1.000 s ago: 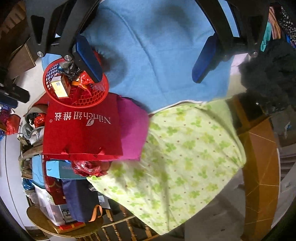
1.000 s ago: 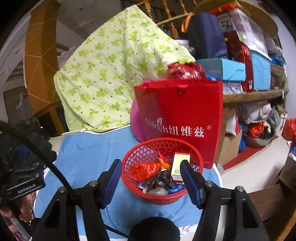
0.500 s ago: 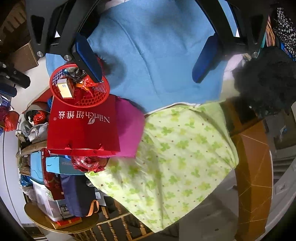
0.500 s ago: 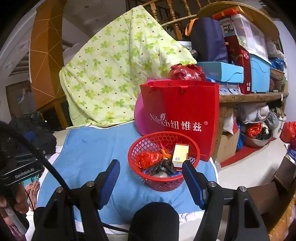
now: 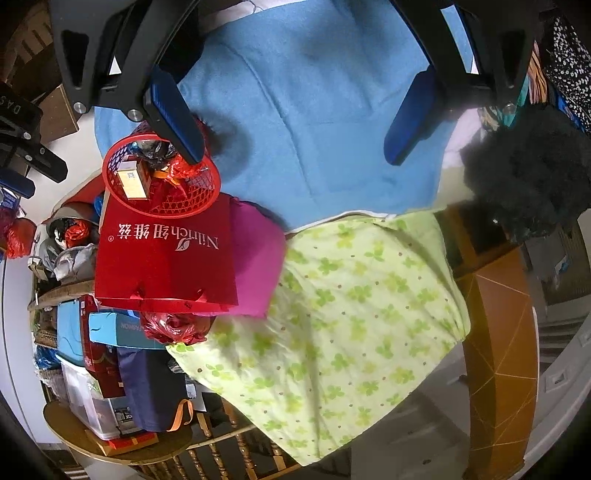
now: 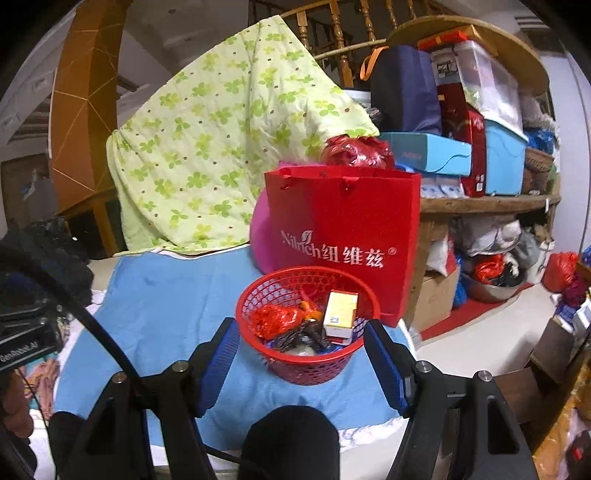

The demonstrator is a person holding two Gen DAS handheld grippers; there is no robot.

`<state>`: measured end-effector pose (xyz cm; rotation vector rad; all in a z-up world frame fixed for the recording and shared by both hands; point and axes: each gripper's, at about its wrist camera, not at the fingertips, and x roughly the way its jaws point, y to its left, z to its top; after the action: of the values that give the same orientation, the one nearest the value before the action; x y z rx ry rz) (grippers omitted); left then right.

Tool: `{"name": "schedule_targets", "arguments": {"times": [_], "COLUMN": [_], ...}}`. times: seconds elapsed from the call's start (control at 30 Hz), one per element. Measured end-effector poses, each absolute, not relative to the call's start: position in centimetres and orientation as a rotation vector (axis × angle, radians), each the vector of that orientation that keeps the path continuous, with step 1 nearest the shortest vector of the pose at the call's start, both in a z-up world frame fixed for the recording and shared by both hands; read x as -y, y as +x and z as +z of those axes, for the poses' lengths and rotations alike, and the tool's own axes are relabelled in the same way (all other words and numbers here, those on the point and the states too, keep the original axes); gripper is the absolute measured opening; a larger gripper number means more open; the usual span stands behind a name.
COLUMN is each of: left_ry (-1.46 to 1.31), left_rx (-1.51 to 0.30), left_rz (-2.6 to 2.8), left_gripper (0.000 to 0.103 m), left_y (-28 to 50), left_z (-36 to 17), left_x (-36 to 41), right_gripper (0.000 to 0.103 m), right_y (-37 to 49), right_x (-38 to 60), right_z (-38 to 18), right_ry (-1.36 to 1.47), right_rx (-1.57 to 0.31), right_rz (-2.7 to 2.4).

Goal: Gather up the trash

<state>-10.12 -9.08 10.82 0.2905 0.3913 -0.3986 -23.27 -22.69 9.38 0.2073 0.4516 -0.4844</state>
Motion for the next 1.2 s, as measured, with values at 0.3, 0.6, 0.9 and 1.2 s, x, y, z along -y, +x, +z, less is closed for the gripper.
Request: {"name": "schedule_targets", "arguments": {"times": [0.3,0.6,0.9,1.2], "left_ry": [0.293,0.305,0.307,0.313], "left_rx": [-0.418,-0.421,-0.420,-0.415], "left_rz": [-0.355,-0.361,-0.360,-0.363], "left_gripper": [0.098,0.098,0.098,0.098], "left_y": [-9.5,-9.6,-9.4,-9.1], "left_z": [10.6,10.5,10.5,10.5], "left_x": [9.1,9.5,9.6,10.1], "right_gripper": [0.073,0.073,0.073,0.073], "right_y": [-23.2,-23.3,-23.2,-23.4], "right_x": [23.0,23.0,23.2,23.7], "right_z": [9.2,8.9,8.7,8.7], "right_ry": [0.213,0.213,0.223,0.231], "right_rx": [-0.455,-0.454,-0.455,-0.454], "right_rz": [-0.475,-0.475,-0.475,-0.476]}}
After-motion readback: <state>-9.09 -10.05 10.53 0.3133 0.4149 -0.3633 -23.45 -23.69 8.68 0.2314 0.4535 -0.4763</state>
